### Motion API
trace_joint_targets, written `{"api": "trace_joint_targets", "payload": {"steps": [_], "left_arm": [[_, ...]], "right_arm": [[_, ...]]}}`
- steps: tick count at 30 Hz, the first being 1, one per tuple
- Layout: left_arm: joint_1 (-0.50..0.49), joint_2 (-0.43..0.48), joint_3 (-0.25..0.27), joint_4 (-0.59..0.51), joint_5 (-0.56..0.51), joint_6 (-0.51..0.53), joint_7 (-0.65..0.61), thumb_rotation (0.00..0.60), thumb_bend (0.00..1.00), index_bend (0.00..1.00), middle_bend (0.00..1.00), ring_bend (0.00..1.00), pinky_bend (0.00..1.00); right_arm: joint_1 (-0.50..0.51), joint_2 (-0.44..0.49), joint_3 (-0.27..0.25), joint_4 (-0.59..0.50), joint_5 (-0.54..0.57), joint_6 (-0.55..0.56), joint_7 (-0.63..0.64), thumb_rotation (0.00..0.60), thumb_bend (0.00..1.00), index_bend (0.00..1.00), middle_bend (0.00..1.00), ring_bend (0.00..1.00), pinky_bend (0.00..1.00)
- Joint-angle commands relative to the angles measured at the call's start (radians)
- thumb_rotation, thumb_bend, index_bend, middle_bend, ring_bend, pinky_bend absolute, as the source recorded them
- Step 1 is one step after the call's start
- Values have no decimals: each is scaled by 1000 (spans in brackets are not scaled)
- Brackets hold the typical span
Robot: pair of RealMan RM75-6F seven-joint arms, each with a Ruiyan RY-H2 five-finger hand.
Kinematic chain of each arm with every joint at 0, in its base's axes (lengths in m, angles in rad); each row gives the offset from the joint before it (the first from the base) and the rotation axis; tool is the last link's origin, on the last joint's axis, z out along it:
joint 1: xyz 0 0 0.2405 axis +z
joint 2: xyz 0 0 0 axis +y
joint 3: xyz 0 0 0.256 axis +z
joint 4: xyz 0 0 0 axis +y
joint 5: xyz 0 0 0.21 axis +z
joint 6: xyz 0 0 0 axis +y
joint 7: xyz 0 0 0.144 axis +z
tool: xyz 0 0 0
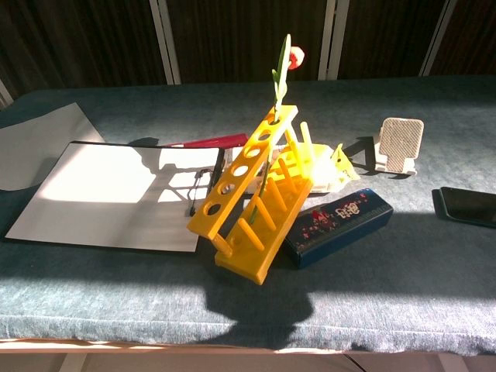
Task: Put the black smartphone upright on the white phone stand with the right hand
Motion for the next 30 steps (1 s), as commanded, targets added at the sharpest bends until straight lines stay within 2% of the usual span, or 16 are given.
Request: {"api": "trace_joint_targets", "payload": {"steps": [1, 8, 15, 19, 25, 30], "left_arm": [[-2, 0, 1, 0, 0, -2, -1, 600, 365, 0, 0, 0, 0], [-3, 6, 0, -1, 1, -4, -24, 600, 364, 0, 0, 0, 0], [-15, 16, -3, 13, 1, -21, -67, 600, 365, 0, 0, 0, 0], [-12, 21, -6, 18, -8, -16, -82, 600, 365, 0, 0, 0, 0], [-6, 25, 3, 17, 10, -4, -91, 600, 364, 0, 0, 0, 0], [-2, 28, 5, 19, 14, 4, -99, 600, 364, 0, 0, 0, 0]], "right_arm": [[2, -1, 1, 1, 4, -5, -2, 529, 324, 0, 0, 0, 0], [34, -17, 16, 12, 44, -70, 8, 530, 324, 0, 0, 0, 0], [150, -51, 112, 41, 238, -276, 48, 531, 324, 2, 0, 0, 0], [226, -52, 139, 69, 349, -426, 27, 531, 324, 66, 25, 0, 0], [325, -30, 122, 75, 485, -604, -94, 530, 323, 136, 70, 0, 0], [379, -10, 90, 28, 565, -634, -223, 530, 323, 155, 83, 0, 0]]}}
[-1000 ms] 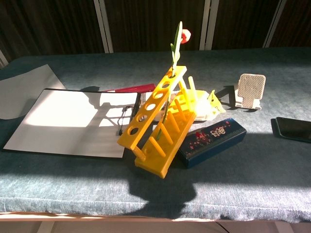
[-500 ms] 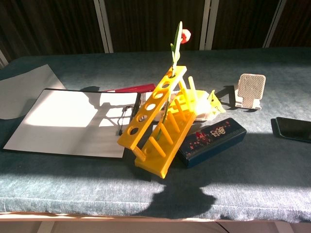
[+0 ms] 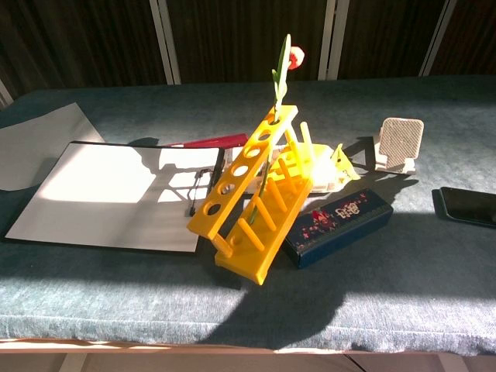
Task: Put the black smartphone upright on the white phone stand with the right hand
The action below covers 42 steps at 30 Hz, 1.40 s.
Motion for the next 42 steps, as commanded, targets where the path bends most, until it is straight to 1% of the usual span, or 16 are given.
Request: {"api": "trace_joint_targets", "payload": {"steps": [1, 4, 7, 14, 20, 35, 42], "left_arm": [[2, 2, 1, 1, 2, 4, -6, 600, 365, 0, 0, 0, 0], [6, 4, 2, 2, 5, 10, -11, 600, 365, 0, 0, 0, 0], [7, 4, 5, 2, 10, 13, -13, 600, 365, 0, 0, 0, 0], [5, 3, 9, 3, 17, 10, -11, 600, 365, 0, 0, 0, 0], [7, 5, 7, 4, 13, 12, -17, 600, 367, 0, 0, 0, 0], [8, 2, 8, 7, 21, 19, -22, 600, 367, 0, 0, 0, 0], [9, 1, 9, 9, 23, 20, -22, 600, 367, 0, 0, 0, 0]], "right_arm": [[62, 26, -31, -49, 84, -42, -108, 530, 323, 164, 91, 0, 0], [86, 28, -54, -60, 135, -44, -165, 530, 323, 190, 119, 0, 0], [112, 10, -75, -48, 178, -49, -207, 530, 323, 220, 138, 0, 0], [151, -46, -101, -6, 212, -53, -232, 530, 323, 318, 207, 13, 0], [178, -87, -117, 40, 229, -75, -228, 529, 324, 334, 209, 24, 0], [214, -125, -157, 94, 282, -59, -254, 530, 328, 360, 218, 35, 0], [227, -136, -166, 107, 302, -58, -259, 531, 328, 381, 232, 49, 0]]}}
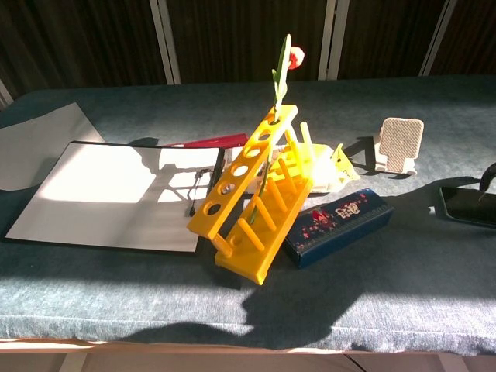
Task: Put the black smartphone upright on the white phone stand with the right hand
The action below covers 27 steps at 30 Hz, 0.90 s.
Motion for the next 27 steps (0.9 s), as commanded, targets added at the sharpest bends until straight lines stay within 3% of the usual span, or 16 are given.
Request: {"api": "trace_joint_targets", "payload": {"steps": [1, 14, 18, 27], "left_arm": [[0, 0, 1, 0, 1, 0, 0, 600, 366, 0, 0, 0, 0], [1, 0, 2, -1, 5, 2, -1, 600, 368, 0, 0, 0, 0], [2, 1, 2, -1, 6, 6, -2, 600, 366, 0, 0, 0, 0], [4, 1, 3, -1, 10, 9, -4, 600, 367, 0, 0, 0, 0]], "right_arm": [[3, -4, -3, 3, 2, 2, 0, 533, 328, 388, 238, 53, 1], [8, -18, -13, 16, 9, 17, 7, 560, 329, 458, 284, 105, 35], [5, -22, -15, 17, 3, 28, 11, 600, 333, 513, 295, 142, 57], [-5, -35, -23, 16, -11, 55, 7, 600, 346, 662, 410, 267, 118]]}}
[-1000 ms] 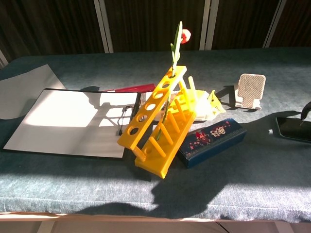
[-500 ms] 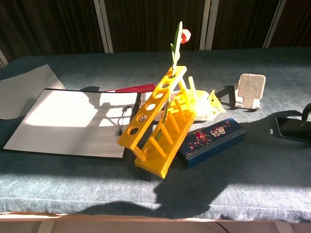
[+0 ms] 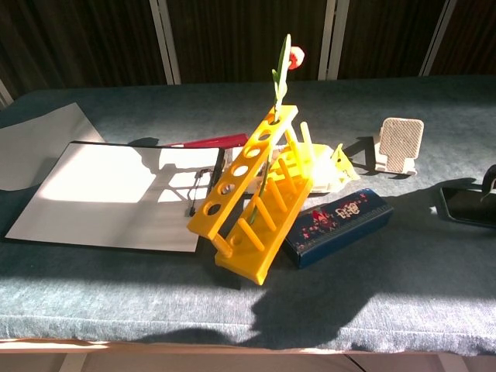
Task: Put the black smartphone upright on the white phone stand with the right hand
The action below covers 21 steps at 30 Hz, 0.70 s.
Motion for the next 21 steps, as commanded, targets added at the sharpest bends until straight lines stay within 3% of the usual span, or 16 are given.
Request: {"api": "trace_joint_targets", "payload": {"steps": [1, 12, 21], "left_arm": [[0, 0, 0, 0, 1, 0, 0, 600, 367, 0, 0, 0, 0], [0, 0, 0, 0, 2, 1, -2, 600, 368, 0, 0, 0, 0], [-1, 0, 0, 1, 3, 0, -4, 600, 368, 0, 0, 0, 0]], "right_arm": [[-1, -2, -1, 1, -2, 3, -1, 600, 348, 677, 425, 281, 123], [-14, -5, 3, -6, -22, 39, -4, 600, 377, 798, 539, 394, 190], [-21, -11, 3, -5, -29, 48, -11, 600, 386, 830, 566, 426, 225]]}}
